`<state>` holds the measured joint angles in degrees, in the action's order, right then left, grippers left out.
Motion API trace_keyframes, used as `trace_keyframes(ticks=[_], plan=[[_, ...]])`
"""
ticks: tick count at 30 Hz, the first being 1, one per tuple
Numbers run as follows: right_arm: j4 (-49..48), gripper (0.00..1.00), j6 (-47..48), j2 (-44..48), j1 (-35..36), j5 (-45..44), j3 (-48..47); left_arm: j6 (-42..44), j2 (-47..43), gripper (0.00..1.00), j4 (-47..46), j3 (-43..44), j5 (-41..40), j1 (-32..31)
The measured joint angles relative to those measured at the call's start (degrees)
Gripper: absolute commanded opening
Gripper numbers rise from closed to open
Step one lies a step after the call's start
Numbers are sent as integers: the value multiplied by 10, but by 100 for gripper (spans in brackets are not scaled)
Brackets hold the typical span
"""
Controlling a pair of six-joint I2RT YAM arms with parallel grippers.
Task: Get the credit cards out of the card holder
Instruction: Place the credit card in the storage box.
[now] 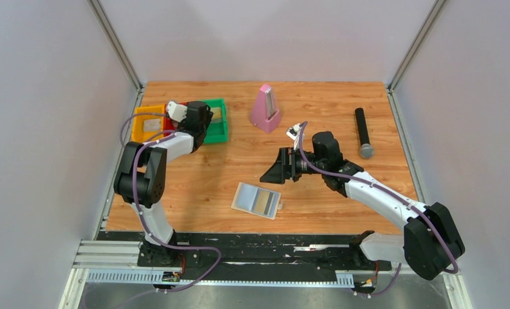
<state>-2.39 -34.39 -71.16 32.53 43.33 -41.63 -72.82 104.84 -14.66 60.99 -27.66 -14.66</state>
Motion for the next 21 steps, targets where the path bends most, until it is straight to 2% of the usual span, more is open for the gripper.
trace_keyframes(ticks=[6,10,12,16,21], plan=[[41,91,-24,0,0,-27,0,89,-75,54,73,17,56,0],[78,77,-56,0,0,-51,0,160,-157,54,138,17,113,0],[92,66,-76,1,0,-63,0,197,-202,54,170,16,148,0],[111,52,-114,14,1,-91,5,266,-280,53,233,4,238,0],[121,47,-153,43,13,-127,27,312,-351,52,295,-71,357,0]])
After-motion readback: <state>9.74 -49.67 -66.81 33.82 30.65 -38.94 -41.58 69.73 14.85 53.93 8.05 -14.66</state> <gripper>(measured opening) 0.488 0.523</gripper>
